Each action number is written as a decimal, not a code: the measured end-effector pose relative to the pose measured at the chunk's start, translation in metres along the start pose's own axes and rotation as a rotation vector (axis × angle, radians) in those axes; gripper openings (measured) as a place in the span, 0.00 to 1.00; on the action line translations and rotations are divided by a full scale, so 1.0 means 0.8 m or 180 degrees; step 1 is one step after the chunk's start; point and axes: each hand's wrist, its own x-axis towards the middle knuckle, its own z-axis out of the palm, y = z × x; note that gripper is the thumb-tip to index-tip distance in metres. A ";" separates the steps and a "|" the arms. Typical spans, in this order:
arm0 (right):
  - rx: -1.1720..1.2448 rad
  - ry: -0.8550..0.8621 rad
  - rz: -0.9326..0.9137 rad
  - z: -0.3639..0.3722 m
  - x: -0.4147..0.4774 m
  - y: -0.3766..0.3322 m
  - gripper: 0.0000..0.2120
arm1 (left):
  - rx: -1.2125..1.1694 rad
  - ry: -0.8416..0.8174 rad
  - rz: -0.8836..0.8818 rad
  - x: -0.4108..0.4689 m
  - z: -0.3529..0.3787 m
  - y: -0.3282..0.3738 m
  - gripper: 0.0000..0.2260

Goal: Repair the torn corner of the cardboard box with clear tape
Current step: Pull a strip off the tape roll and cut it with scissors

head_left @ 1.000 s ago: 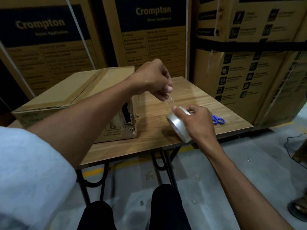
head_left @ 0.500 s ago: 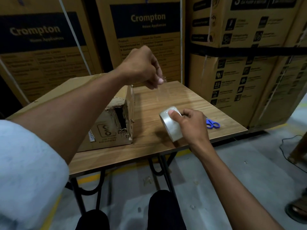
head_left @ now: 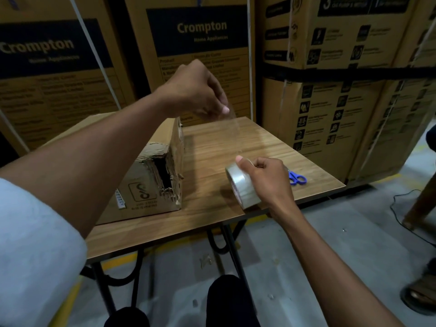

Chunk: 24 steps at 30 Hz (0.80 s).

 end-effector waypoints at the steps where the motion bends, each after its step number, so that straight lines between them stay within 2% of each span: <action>1: -0.0072 0.0022 0.0001 -0.001 0.001 -0.001 0.29 | -0.0018 -0.0075 0.0032 0.000 -0.002 0.005 0.04; 8: -0.0308 -0.0004 0.0070 -0.011 0.006 -0.002 0.25 | 0.0227 -0.0320 0.0217 -0.001 -0.009 0.032 0.08; 11: -0.0366 0.0034 0.0058 -0.015 0.010 0.003 0.28 | 0.0312 -0.0343 0.0299 -0.002 -0.008 0.037 0.07; 13: -0.0749 0.0259 -0.0015 -0.025 0.017 0.014 0.26 | 0.0314 -0.0360 0.0293 -0.002 -0.008 0.038 0.06; 17: -0.2257 0.0796 -0.0149 -0.062 0.036 0.043 0.09 | 0.0421 -0.0312 0.0332 -0.001 -0.007 0.039 0.06; 20: -0.2821 0.0772 -0.0012 -0.080 0.041 0.049 0.08 | 0.0434 -0.0282 0.0371 0.001 -0.006 0.037 0.06; 24: -0.3069 0.0602 0.0020 -0.081 0.040 0.047 0.06 | 0.0474 -0.0263 0.0400 0.003 -0.005 0.035 0.06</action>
